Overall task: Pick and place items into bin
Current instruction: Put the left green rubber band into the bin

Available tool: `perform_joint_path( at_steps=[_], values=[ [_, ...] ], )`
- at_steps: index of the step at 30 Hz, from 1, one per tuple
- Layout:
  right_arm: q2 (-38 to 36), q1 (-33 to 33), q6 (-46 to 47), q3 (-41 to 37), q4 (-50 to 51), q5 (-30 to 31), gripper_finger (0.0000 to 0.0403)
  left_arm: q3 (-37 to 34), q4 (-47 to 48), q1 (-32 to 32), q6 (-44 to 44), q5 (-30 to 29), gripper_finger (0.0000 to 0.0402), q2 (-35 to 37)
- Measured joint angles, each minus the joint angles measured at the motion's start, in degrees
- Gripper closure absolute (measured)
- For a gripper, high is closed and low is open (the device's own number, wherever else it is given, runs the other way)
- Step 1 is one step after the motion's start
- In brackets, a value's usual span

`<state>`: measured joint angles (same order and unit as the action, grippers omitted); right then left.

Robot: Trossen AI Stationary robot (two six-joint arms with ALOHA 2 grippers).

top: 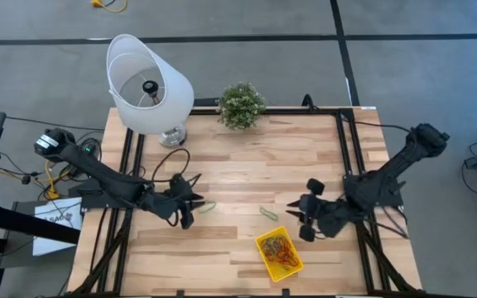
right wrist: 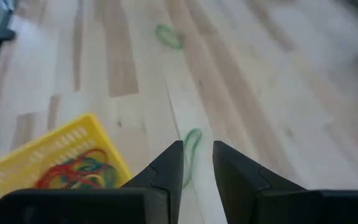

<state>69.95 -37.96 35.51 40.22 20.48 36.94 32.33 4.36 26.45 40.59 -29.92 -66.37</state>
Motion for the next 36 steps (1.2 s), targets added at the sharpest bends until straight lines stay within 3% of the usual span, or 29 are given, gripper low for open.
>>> perform_joint_path(
  at_steps=[3,13,19,24,30,36],
  values=[
    [1.04,2.57,0.00,-2.54,-4.11,-1.48,0.0321,-4.16,-5.26,-1.32,2.83,3.66,0.0322,-1.98],
    [2.56,11.91,-0.19,-5.49,-5.05,-4.74,0.0321,-5.76,-6.55,-1.59,8.93,3.81,0.0322,-15.71],
    [2.85,14.83,-4.63,-5.41,-8.27,-7.34,0.0321,-5.62,-11.97,-1.51,9.61,2.27,0.0322,-23.56],
    [2.85,15.35,-8.24,-5.41,-11.36,-8.23,0.0321,-5.52,-12.66,-1.52,10.23,0.92,0.0325,-25.23],
    [2.85,15.24,-9.05,-5.41,-12.86,-8.61,0.0321,-5.70,-14.37,-1.61,11.53,-0.30,0.0391,-25.39],
    [2.85,15.13,-9.05,-5.41,-12.85,-8.61,0.0321,-5.26,-21.84,-1.39,10.22,2.20,0.0401,-25.86]
  ],
)
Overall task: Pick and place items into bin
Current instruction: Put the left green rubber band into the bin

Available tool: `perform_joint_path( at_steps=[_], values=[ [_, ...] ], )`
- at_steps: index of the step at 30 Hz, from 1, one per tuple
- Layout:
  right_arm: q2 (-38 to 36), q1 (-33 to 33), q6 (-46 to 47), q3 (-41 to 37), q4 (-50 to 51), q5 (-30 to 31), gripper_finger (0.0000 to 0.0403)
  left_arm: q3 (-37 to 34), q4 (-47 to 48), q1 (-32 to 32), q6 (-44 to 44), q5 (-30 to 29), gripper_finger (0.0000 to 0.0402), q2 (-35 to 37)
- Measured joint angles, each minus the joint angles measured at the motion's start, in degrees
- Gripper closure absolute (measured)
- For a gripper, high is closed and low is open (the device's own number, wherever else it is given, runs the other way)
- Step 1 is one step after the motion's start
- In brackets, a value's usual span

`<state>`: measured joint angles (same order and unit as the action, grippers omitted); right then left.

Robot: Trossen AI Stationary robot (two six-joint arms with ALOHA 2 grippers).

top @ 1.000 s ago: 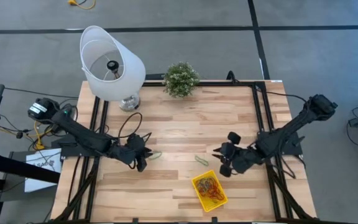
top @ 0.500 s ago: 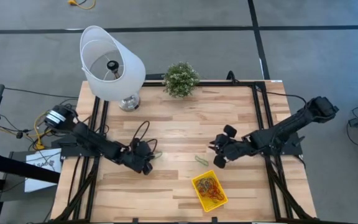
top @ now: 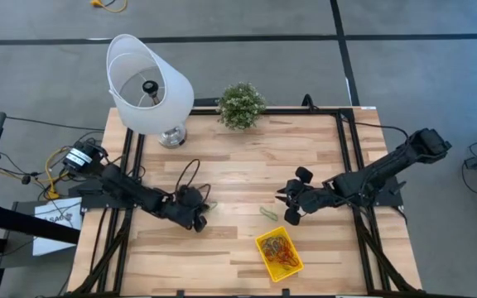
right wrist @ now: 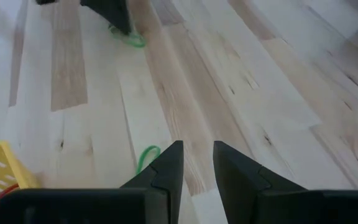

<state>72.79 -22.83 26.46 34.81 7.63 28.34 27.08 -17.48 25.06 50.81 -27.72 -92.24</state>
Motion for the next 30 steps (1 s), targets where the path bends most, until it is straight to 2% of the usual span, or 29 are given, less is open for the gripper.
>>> perform_joint_path(
  at_steps=[3,5,8,12,17,22,30],
  values=[
    [0.00,0.00,0.00,0.00,0.01,0.00,0.0321,4.18,-10.68,1.02,-7.85,3.06,0.0401,0.23],
    [0.00,0.00,0.00,0.00,0.01,0.00,0.0321,8.14,-14.25,1.80,-13.93,4.50,0.0401,0.30],
    [0.00,0.00,0.00,0.00,0.01,0.00,0.0321,16.15,-12.94,2.67,-21.58,6.01,0.0401,0.17],
    [0.00,0.00,0.02,0.00,-0.01,0.04,0.0321,27.39,-6.27,3.45,-28.25,5.53,0.0401,-2.92],
    [0.00,0.00,0.02,0.00,-0.31,0.07,0.0321,39.84,-4.75,2.93,-32.87,5.87,0.0401,-13.84],
    [0.00,0.09,0.02,0.02,-0.41,0.09,0.0321,49.89,-4.05,1.18,-33.05,10.08,0.0401,-24.65],
    [0.00,-0.38,0.00,0.04,0.01,0.22,0.0321,58.98,-0.88,-1.25,-30.32,18.14,0.0401,-34.81]
  ],
)
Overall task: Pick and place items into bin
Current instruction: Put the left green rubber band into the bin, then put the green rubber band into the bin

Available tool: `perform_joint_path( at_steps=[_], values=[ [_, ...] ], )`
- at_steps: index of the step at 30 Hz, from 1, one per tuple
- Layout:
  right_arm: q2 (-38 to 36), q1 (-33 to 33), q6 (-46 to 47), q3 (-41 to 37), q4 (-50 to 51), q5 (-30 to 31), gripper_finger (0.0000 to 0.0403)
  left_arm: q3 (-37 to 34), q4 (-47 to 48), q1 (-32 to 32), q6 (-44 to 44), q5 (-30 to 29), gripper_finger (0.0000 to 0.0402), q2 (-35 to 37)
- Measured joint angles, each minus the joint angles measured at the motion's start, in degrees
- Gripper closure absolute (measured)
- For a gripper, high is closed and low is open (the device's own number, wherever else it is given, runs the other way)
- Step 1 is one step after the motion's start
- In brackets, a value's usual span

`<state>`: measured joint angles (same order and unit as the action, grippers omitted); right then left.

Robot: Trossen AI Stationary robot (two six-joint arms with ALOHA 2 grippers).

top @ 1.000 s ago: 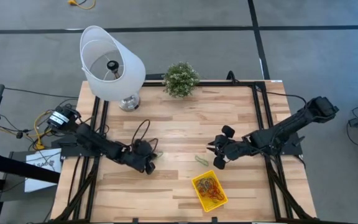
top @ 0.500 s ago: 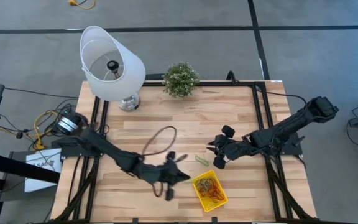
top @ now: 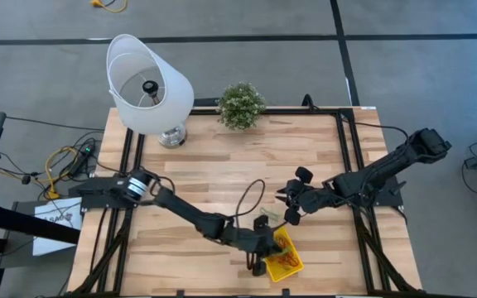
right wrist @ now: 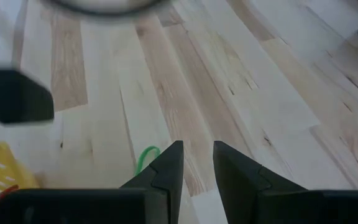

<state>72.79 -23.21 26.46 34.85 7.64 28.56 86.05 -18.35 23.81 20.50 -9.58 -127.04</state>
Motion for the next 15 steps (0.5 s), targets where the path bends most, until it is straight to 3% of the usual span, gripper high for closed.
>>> perform_joint_path(
  at_steps=[5,12,15],
  values=[
    [0.00,0.08,0.02,0.00,-0.37,0.00,0.0321,1.61,0.83,-0.65,0.22,0.04,0.0381,-2.28],
    [0.00,-0.02,0.04,0.00,0.85,-0.15,0.0321,1.58,7.16,-1.90,2.90,-0.19,0.0319,-2.12],
    [0.00,0.01,0.90,0.00,1.25,-2.96,0.0321,1.54,10.73,-2.64,4.40,3.01,0.0300,-0.85]
  ],
)
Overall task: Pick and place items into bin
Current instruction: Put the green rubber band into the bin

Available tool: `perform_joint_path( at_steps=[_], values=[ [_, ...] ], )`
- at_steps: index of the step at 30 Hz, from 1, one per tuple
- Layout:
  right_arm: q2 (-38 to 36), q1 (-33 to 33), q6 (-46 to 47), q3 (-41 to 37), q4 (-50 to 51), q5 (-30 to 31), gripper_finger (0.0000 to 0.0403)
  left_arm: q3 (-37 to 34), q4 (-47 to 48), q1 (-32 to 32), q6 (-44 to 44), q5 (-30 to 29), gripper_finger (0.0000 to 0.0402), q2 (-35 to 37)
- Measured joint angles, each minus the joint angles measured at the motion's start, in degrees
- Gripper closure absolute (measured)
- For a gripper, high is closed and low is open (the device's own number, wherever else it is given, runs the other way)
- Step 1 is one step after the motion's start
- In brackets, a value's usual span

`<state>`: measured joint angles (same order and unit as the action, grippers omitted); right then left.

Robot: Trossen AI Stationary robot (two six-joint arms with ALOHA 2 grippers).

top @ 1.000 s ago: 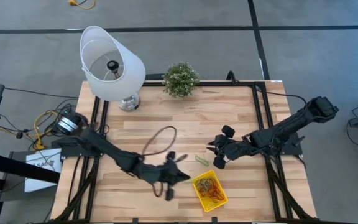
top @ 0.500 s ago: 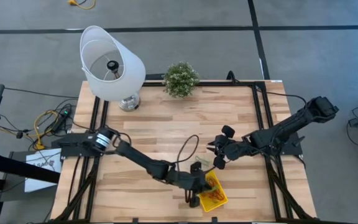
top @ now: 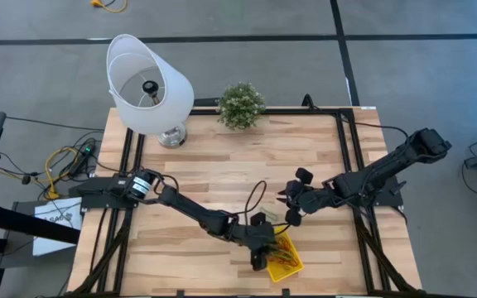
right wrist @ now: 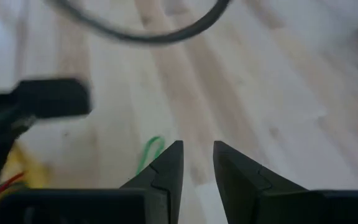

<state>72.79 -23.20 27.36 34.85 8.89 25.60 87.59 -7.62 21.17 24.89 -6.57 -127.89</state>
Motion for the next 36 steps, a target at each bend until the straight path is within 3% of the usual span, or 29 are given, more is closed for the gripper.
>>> perform_joint_path(
  at_steps=[4,9,13,15,21,30,36],
  values=[
    [1.62,-0.02,-0.59,0.05,0.07,-3.16,0.0321,-0.04,7.39,-0.83,-1.15,2.30,0.0292,5.88],
    [6.45,2.37,-0.65,0.05,-4.89,-2.95,0.0321,0.00,17.90,-0.57,-9.32,-8.21,0.0292,16.77],
    [12.10,5.66,-0.41,0.03,-8.79,-10.80,0.0321,0.00,26.34,-0.53,-12.32,-16.72,0.0293,25.56],
    [15.01,6.54,-0.40,0.02,-9.08,-13.73,0.0321,0.00,30.51,-0.31,-12.83,-19.08,0.0293,29.85],
    [20.61,6.89,-0.11,0.97,-9.34,-14.71,0.0321,0.00,40.25,0.37,-13.91,-24.61,0.0293,39.81],
    [21.65,5.97,-0.38,4.18,-9.38,-15.63,0.0321,0.00,49.01,0.63,-15.66,-35.77,0.0293,47.49],
    [21.24,6.60,-0.86,5.32,-9.30,-15.69,0.0321,0.00,53.33,0.59,-15.25,-37.88,0.0293,48.11]
  ],
)
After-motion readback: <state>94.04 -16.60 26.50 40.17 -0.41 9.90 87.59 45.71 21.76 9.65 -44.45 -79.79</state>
